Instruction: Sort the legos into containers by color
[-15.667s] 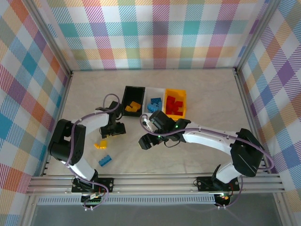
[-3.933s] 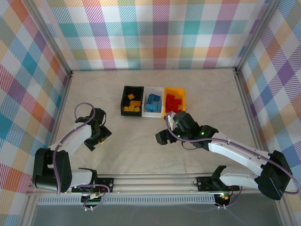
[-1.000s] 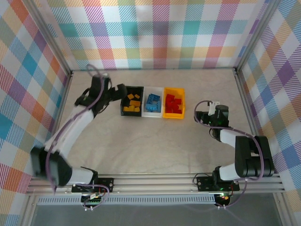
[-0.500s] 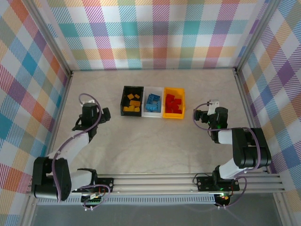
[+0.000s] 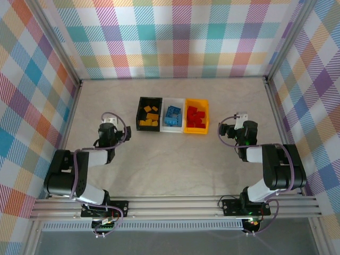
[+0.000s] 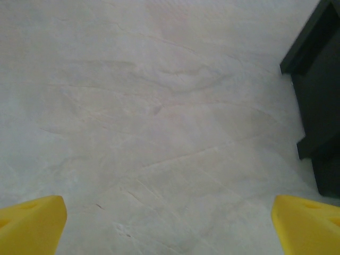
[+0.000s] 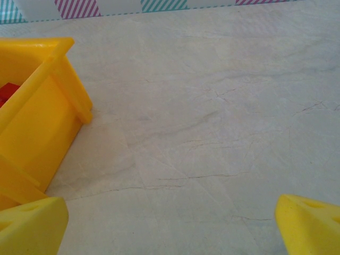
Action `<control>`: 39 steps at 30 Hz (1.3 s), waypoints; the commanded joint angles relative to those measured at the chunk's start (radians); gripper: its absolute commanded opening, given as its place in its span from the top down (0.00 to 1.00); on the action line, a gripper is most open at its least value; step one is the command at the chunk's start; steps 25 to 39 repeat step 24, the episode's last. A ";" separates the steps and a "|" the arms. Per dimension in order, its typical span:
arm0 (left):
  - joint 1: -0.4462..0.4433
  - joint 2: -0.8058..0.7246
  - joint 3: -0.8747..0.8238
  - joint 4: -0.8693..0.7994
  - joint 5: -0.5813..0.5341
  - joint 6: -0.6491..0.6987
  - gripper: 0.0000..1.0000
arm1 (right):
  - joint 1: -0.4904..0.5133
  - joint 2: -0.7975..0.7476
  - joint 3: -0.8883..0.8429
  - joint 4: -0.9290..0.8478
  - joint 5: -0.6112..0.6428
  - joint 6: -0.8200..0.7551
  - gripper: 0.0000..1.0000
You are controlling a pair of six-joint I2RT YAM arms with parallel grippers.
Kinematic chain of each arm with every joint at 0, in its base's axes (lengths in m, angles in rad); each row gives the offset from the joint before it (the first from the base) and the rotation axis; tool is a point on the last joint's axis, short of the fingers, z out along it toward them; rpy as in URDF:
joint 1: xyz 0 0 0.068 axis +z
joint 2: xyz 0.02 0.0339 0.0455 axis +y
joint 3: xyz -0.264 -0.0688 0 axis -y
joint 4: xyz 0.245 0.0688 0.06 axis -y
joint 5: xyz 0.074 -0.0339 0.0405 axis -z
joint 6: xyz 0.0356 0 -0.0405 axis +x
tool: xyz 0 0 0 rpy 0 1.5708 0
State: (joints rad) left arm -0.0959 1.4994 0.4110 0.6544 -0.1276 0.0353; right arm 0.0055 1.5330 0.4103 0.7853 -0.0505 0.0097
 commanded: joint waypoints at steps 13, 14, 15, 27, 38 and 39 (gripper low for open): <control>0.025 0.064 0.011 0.149 0.014 -0.011 0.00 | -0.006 -0.001 0.003 0.038 -0.011 -0.007 0.00; 0.025 0.064 0.010 0.149 0.013 -0.010 0.00 | -0.006 -0.001 0.004 0.038 -0.012 -0.007 0.00; 0.025 0.064 0.009 0.149 0.014 -0.010 0.00 | -0.006 -0.001 0.004 0.037 -0.011 -0.008 0.00; 0.025 0.064 0.009 0.149 0.014 -0.010 0.00 | -0.006 0.000 0.003 0.037 -0.012 -0.008 0.00; 0.025 0.064 0.009 0.149 0.014 -0.010 0.00 | -0.006 0.000 0.003 0.037 -0.012 -0.008 0.00; 0.025 0.064 0.009 0.149 0.014 -0.010 0.00 | -0.006 0.000 0.003 0.037 -0.012 -0.008 0.00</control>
